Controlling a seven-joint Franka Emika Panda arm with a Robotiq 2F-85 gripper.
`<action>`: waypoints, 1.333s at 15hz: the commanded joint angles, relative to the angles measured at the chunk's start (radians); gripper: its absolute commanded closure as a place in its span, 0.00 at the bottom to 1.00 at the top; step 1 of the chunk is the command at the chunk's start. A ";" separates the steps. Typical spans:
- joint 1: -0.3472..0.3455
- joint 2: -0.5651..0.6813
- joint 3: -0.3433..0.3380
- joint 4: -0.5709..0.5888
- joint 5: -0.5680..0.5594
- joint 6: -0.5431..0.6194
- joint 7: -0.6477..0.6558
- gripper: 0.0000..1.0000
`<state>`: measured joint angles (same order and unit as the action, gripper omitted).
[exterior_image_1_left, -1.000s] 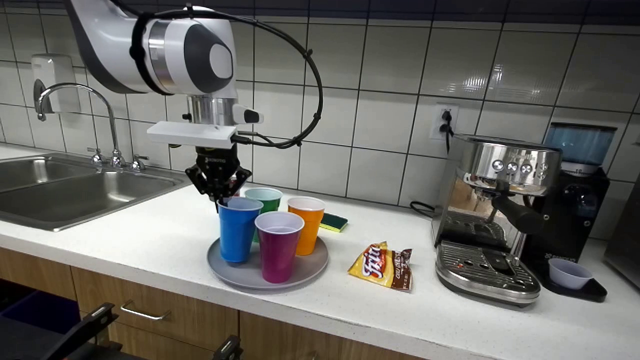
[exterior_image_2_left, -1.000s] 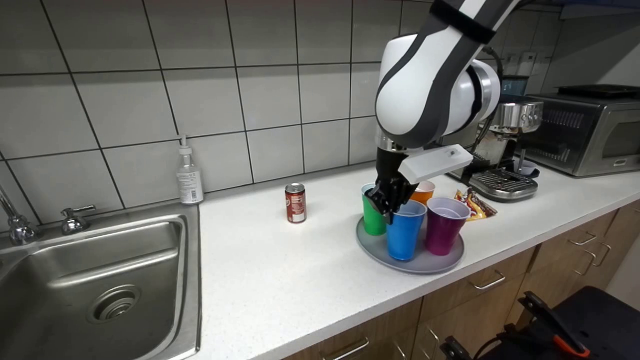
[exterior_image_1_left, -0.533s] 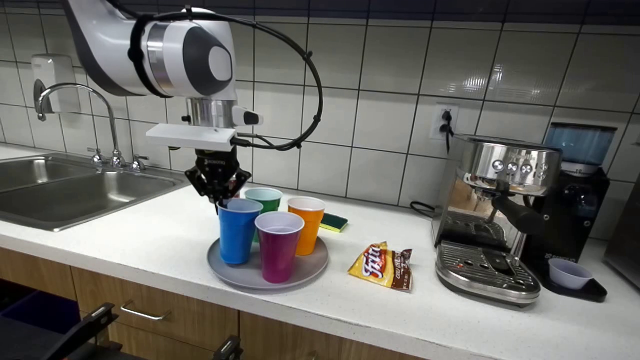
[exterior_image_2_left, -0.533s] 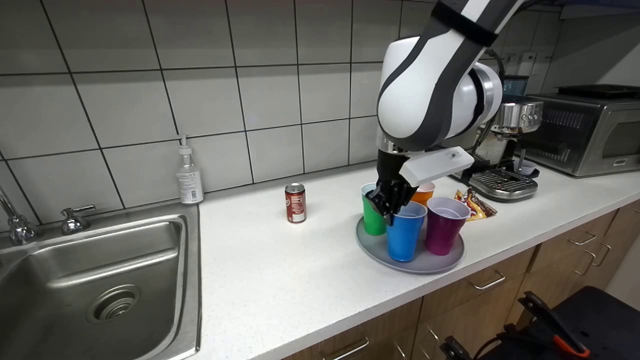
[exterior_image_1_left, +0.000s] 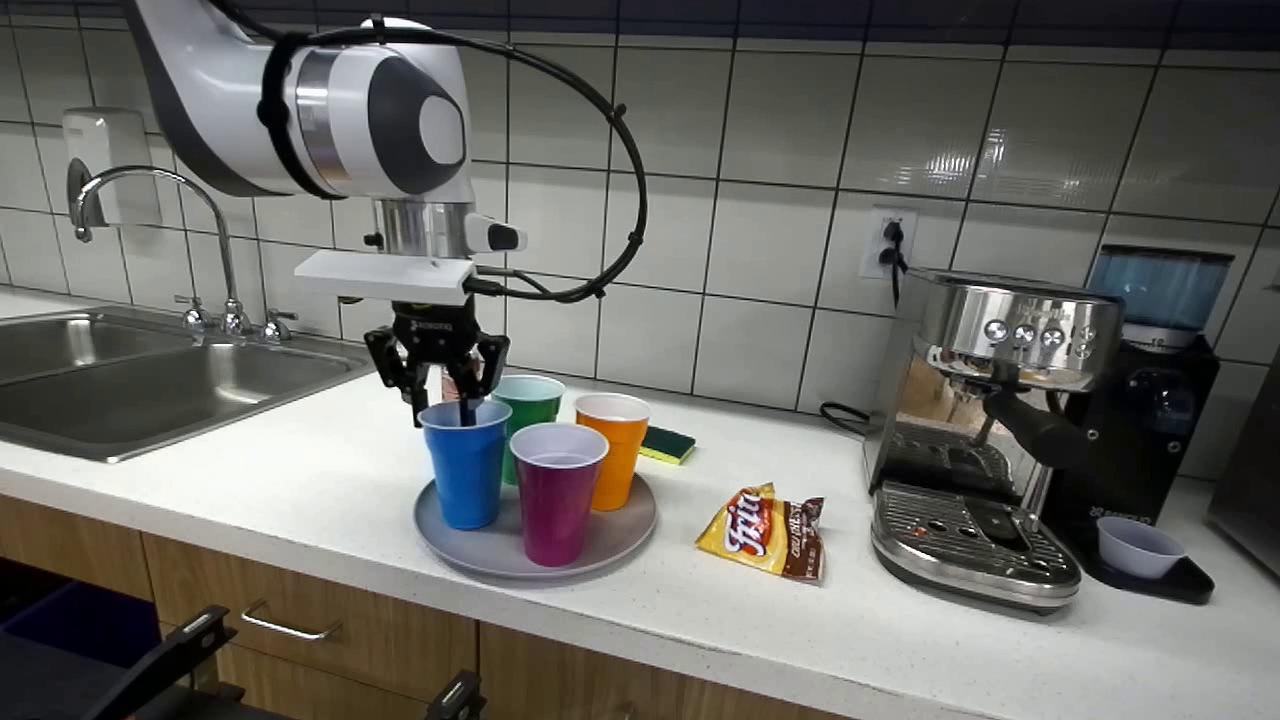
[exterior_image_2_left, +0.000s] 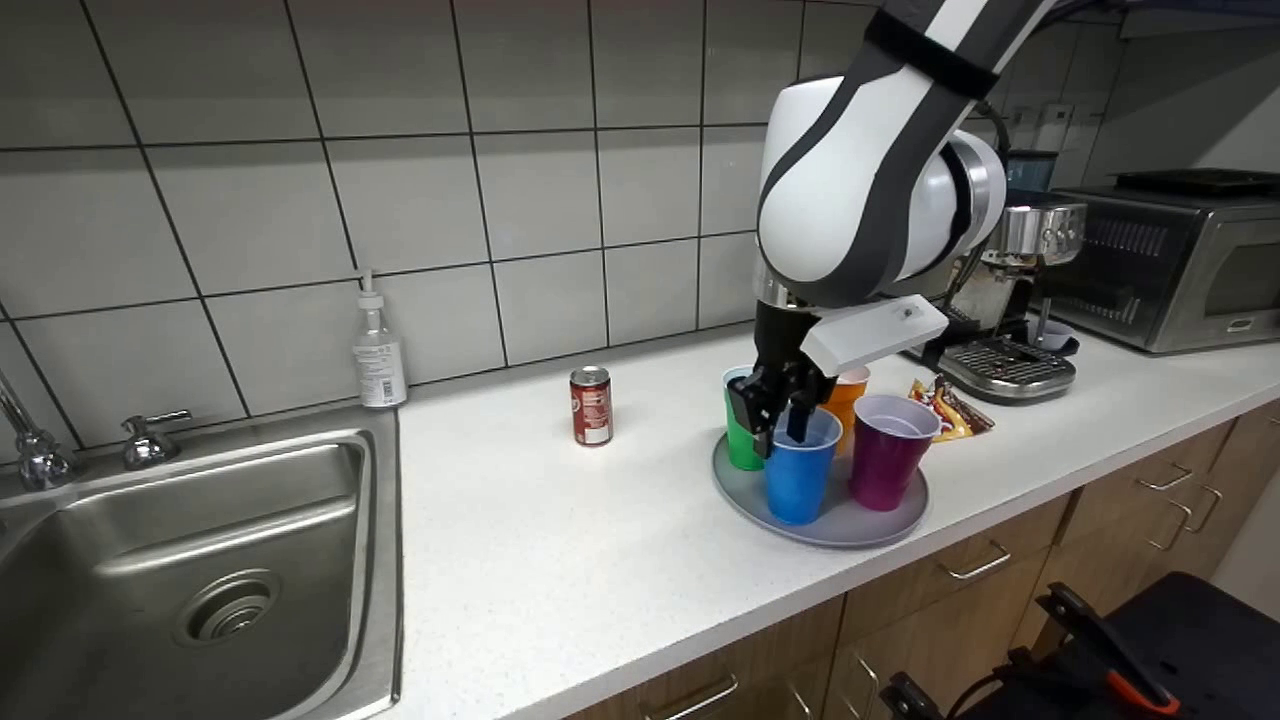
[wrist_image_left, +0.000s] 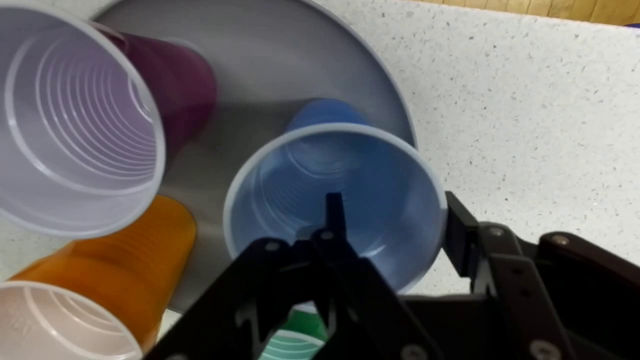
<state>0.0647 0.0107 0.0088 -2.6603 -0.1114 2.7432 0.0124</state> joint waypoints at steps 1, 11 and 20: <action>-0.014 -0.019 0.005 -0.017 -0.018 0.017 0.009 0.18; -0.003 -0.094 0.021 -0.041 0.037 -0.015 -0.015 0.00; -0.010 -0.211 0.020 -0.078 0.021 -0.032 -0.010 0.00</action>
<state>0.0669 -0.1204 0.0181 -2.7029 -0.0901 2.7411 0.0123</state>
